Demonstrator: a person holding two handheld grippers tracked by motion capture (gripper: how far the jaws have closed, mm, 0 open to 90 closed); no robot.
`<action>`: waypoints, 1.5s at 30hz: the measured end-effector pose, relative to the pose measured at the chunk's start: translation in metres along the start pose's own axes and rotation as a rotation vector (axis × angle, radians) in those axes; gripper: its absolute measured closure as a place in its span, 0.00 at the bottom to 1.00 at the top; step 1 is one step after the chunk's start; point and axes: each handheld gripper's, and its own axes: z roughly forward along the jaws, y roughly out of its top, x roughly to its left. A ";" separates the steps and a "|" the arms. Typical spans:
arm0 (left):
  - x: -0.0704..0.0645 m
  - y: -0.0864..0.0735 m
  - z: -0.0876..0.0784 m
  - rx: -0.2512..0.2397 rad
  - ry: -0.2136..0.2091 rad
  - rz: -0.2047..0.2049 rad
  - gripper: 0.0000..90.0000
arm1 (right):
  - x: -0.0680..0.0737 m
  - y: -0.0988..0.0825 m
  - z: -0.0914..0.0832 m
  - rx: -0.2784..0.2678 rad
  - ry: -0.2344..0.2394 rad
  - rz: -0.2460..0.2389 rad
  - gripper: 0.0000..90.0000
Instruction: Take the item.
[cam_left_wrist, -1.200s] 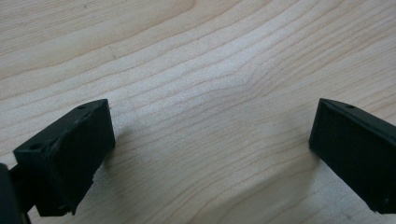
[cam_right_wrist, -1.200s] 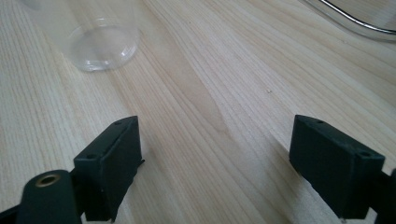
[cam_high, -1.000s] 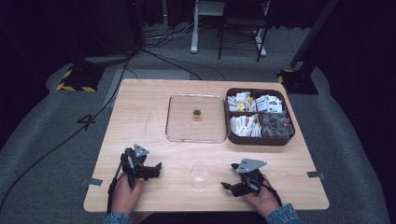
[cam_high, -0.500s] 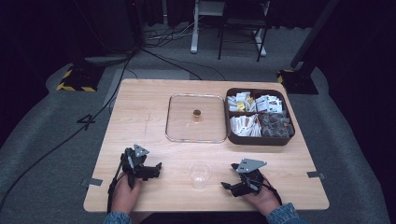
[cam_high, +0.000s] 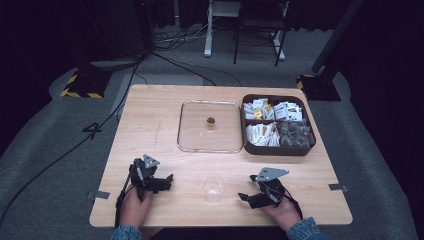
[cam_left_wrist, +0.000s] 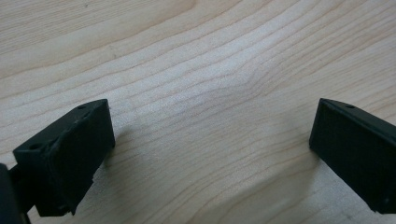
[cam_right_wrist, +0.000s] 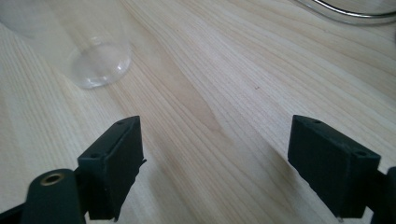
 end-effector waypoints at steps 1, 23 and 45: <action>0.000 0.000 0.000 0.000 0.000 0.000 0.00 | -0.001 0.001 -0.002 0.002 0.006 0.014 0.21; 0.000 -0.001 0.000 -0.003 0.006 -0.003 0.00 | -0.006 0.032 -0.053 -0.159 0.009 0.035 0.26; 0.001 0.001 0.001 0.000 0.005 0.002 0.00 | -0.031 0.052 -0.076 -0.222 -0.086 0.008 0.29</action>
